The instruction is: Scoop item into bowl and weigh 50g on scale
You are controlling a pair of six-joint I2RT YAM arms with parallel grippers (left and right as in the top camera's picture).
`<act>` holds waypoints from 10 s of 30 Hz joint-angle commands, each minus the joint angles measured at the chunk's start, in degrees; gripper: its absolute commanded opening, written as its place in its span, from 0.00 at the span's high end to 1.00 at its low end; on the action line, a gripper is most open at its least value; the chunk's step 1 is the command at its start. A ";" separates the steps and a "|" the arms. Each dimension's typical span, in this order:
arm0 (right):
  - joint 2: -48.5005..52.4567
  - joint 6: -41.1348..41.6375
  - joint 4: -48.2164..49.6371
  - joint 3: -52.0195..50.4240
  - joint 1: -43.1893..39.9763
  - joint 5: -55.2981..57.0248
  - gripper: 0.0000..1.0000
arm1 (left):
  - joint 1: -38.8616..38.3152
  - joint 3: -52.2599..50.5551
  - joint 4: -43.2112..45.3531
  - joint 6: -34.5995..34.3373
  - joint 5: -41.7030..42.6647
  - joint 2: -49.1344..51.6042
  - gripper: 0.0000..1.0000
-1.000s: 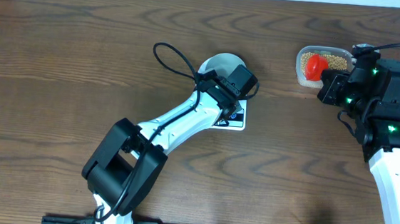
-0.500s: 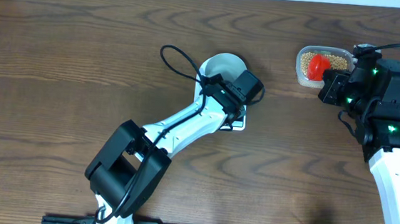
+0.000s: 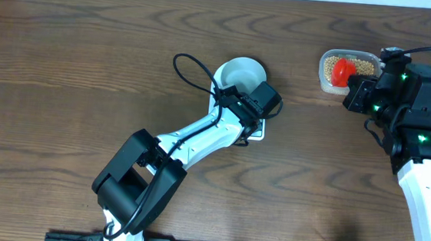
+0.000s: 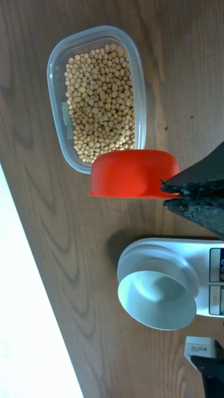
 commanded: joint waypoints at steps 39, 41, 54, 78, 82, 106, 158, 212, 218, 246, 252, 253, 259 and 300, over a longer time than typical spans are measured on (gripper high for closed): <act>-0.70 -2.05 1.05 1.18 -0.26 0.61 0.99 | -0.31 -0.57 3.52 -0.57 -1.73 3.82 0.93; -0.70 -2.05 1.05 1.18 -0.26 0.61 0.99 | -0.31 -0.57 3.52 -0.57 -1.73 3.85 0.93; -0.70 -2.03 1.05 1.18 -0.26 0.61 0.99 | -0.28 -0.57 3.69 -0.55 -1.70 4.94 0.93; -0.70 -2.03 1.03 1.18 -0.26 0.59 0.99 | -1.09 -0.83 2.64 0.11 -1.79 5.40 0.92; -0.70 -2.03 1.03 1.18 -0.26 0.59 0.99 | -1.09 -0.83 2.82 0.11 -1.79 5.73 0.93; -0.70 -2.03 1.01 1.18 -0.26 0.57 0.99 | -1.09 -0.85 3.78 0.11 -1.75 6.75 0.93; -0.70 -2.05 0.83 1.18 -0.26 0.59 0.99 | -0.72 -1.95 0.42 -3.58 -2.23 7.50 0.93; -0.70 -2.27 0.87 1.18 -0.26 0.44 0.99 | -0.76 -1.92 2.01 -2.89 -1.79 5.14 0.93; -0.70 -2.32 0.33 1.18 -0.26 0.46 0.99 | -0.76 -1.92 -2.97 -2.89 -1.84 -2.27 0.93; -0.70 -4.68 0.31 1.18 -0.26 1.88 0.99 | 4.92 -1.92 -9.99 55.41 -3.69 -26.69 0.02; -0.70 -6.14 -0.11 1.18 -0.26 1.88 0.99 | 8.55 -1.92 -11.32 73.33 1.73 -27.08 0.02; -0.70 -6.14 -0.09 1.18 -0.26 1.88 0.99 | 9.64 -1.92 -10.75 75.34 4.17 -27.08 0.02; -0.70 -6.12 -0.07 1.18 -0.26 1.88 0.99 | 17.99 -1.92 -9.05 85.20 21.44 -27.06 0.02; -0.70 -6.12 -0.11 1.18 -0.26 1.88 0.99 | 22.40 -1.95 -5.31 88.17 33.03 -23.69 0.02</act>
